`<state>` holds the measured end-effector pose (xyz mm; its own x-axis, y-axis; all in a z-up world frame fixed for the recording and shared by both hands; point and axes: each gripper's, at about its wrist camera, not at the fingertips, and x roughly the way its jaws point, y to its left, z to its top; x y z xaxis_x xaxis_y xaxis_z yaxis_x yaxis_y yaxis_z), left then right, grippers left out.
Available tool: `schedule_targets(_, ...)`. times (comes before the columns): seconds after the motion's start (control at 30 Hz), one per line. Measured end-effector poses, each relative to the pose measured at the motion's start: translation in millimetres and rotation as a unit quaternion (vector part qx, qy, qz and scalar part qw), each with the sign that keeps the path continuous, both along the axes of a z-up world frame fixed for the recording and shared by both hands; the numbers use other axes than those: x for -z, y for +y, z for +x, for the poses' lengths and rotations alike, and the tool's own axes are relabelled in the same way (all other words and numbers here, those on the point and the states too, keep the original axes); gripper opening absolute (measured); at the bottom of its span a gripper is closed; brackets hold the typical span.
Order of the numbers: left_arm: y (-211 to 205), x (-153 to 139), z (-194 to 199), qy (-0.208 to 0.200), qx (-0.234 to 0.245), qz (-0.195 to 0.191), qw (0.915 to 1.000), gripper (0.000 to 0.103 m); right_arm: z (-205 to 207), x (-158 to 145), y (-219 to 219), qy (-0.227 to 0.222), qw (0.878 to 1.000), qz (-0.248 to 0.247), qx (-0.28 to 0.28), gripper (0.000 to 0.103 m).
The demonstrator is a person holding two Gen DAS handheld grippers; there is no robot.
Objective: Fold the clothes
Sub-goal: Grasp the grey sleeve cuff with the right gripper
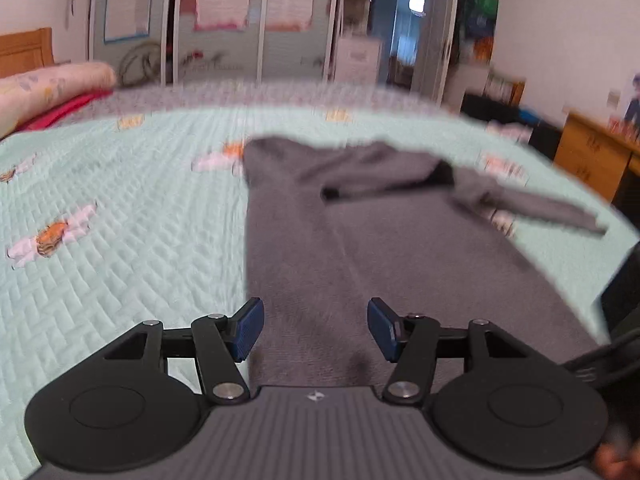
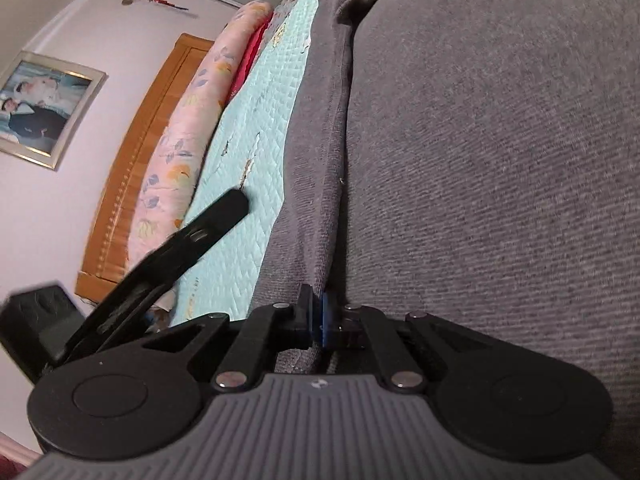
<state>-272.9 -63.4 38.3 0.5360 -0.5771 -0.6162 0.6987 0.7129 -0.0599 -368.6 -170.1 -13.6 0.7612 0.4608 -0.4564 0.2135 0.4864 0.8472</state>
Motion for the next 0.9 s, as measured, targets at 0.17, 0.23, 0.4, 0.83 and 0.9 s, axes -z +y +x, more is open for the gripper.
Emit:
schedule_targets(0.17, -2, 19, 0, 0.003, 0.016, 0.037, 0.9992, 0.063, -17, -16, -5, 0.0, 0.999, -0.045, 0.006, 0.016)
schedule_targets(0.23, -2, 16, 2, 0.006, 0.017, 0.04, 0.999, 0.063, -27, -22, -17, -0.017, 0.998, -0.048, 0.032, 0.029)
schedule_targets(0.4, -4, -11, -1, 0.008, 0.019, 0.014, 0.9997, 0.061, -68, -28, -93, -0.053, 0.981, -0.015, 0.187, 0.031)
schedule_targets(0.83, -39, 22, -3, 0.037, 0.044, 0.039, 0.9976, 0.072, -99, -27, -261, -0.079, 0.913, 0.022, 0.4, 0.049)
schedule_targets(0.9, -39, 23, -1, 0.043, 0.043, 0.036, 0.9975, 0.074, -75, -28, -277, -0.07, 0.917, 0.014, 0.393, 0.049)
